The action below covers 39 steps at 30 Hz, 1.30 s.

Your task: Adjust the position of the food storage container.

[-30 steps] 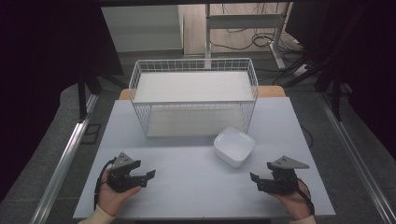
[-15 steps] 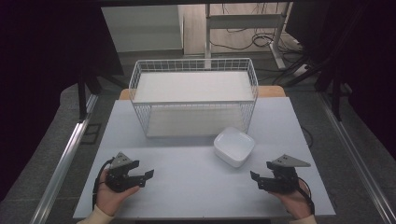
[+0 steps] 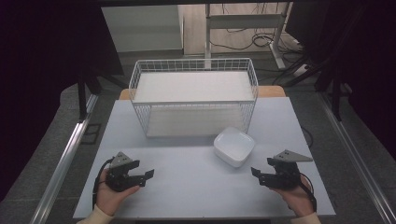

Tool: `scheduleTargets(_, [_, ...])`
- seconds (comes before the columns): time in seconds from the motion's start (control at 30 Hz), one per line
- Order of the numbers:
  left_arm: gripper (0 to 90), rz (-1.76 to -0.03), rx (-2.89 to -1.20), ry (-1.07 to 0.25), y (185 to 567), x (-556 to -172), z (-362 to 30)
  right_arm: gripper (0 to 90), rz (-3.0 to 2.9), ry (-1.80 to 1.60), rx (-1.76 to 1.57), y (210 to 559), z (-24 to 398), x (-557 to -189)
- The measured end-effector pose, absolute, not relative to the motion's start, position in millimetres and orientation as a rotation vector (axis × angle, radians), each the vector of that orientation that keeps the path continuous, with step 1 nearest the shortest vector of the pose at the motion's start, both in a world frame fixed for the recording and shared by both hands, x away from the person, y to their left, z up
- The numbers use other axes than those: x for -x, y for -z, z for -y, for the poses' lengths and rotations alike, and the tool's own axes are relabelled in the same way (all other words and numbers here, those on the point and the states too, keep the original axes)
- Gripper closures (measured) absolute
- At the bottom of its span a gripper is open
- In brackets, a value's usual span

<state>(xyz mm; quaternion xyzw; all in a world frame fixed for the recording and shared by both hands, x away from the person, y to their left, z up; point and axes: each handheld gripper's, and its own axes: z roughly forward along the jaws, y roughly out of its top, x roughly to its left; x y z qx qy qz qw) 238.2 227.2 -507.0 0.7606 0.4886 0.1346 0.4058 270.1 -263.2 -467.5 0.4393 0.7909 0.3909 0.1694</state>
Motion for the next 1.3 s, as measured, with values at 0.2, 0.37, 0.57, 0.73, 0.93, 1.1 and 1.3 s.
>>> scheduleTargets(0.2, [26.4,-1.228,-1.926,-0.333,508,-238,-225,26.6,-2.260,-1.104,-1.225,449,257,-285])
scheduleTargets(0.37, [26.4,-1.224,-1.929,-0.331,508,-238,-226,28.9,-2.280,-1.099,-1.207,433,250,-303])
scheduleTargets(0.57, [26.4,-1.225,-1.936,-0.325,510,-239,-226,32.7,-2.288,-1.092,-1.219,417,246,-330])
scheduleTargets(0.73, [26.4,-1.223,-1.940,-0.324,511,-239,-225,36.1,-2.304,-1.094,-1.236,410,244,-351])
scheduleTargets(0.93, [26.4,-1.217,-1.941,-0.325,510,-239,-224,40.7,-2.338,-1.053,-1.224,403,238,-372])
scheduleTargets(1.1, [26.4,-1.218,-1.935,-0.322,510,-239,-224,46.3,-2.358,-1.042,-1.236,398,234,-391])
scheduleTargets(1.3, [26.4,-1.218,-1.929,-0.323,508,-238,-225,58.0,-2.365,-1.024,-1.244,398,234,-406])
